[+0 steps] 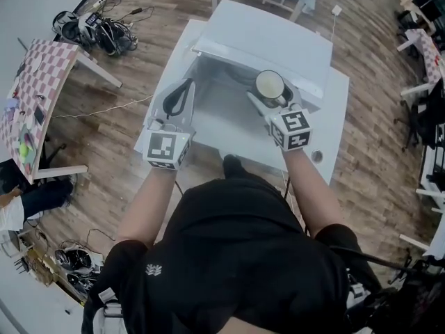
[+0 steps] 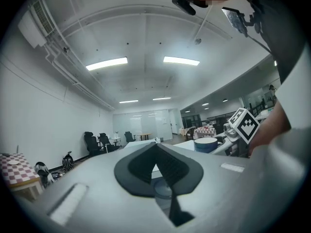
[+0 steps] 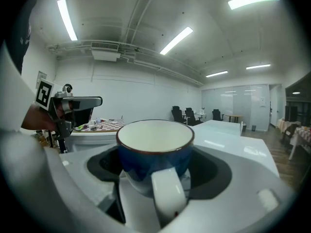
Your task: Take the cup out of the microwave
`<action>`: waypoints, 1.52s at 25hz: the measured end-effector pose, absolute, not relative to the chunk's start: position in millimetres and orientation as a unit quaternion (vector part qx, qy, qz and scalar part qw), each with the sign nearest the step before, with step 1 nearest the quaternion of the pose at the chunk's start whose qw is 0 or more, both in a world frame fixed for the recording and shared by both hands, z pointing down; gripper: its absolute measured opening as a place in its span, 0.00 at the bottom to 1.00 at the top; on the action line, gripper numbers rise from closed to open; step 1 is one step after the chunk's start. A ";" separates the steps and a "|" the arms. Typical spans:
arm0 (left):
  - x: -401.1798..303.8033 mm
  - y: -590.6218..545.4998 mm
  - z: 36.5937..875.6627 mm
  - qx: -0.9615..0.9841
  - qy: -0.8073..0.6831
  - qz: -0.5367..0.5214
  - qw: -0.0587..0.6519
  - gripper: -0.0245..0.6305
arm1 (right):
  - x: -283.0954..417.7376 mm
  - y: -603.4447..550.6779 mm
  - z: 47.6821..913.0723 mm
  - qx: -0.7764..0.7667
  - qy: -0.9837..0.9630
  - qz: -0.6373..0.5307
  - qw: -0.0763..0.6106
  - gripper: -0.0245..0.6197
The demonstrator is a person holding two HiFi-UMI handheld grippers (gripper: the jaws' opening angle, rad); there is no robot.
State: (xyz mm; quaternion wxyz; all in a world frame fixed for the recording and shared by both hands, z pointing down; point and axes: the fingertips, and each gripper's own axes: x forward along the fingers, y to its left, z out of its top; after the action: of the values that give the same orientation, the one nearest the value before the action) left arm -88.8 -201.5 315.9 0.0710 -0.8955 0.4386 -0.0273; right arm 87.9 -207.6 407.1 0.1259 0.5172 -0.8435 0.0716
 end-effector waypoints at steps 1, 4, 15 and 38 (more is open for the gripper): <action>-89.2 -201.6 311.7 -0.895 0.440 -0.026 0.071 0.04 | 87.6 -206.5 402.8 0.515 -0.845 0.072 0.125 0.64; -88.7 -200.4 300.3 -0.894 0.441 -0.023 0.073 0.04 | 88.9 -202.1 390.3 0.510 -0.848 0.070 0.126 0.64; -90.4 -204.9 276.9 -0.892 0.443 -0.017 0.087 0.04 | 100.4 -205.3 342.0 0.499 -0.857 0.082 0.103 0.64; -83.9 -225.6 255.0 -0.888 0.450 -0.015 0.097 0.04 | 107.4 -221.4 312.1 0.488 -0.864 0.067 0.102 0.64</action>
State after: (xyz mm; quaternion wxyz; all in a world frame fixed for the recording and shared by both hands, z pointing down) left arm -83.9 -225.6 255.0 0.0973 -0.8877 0.4497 -0.0155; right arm 107.4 -221.4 312.1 0.1023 0.4885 -0.8640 0.0670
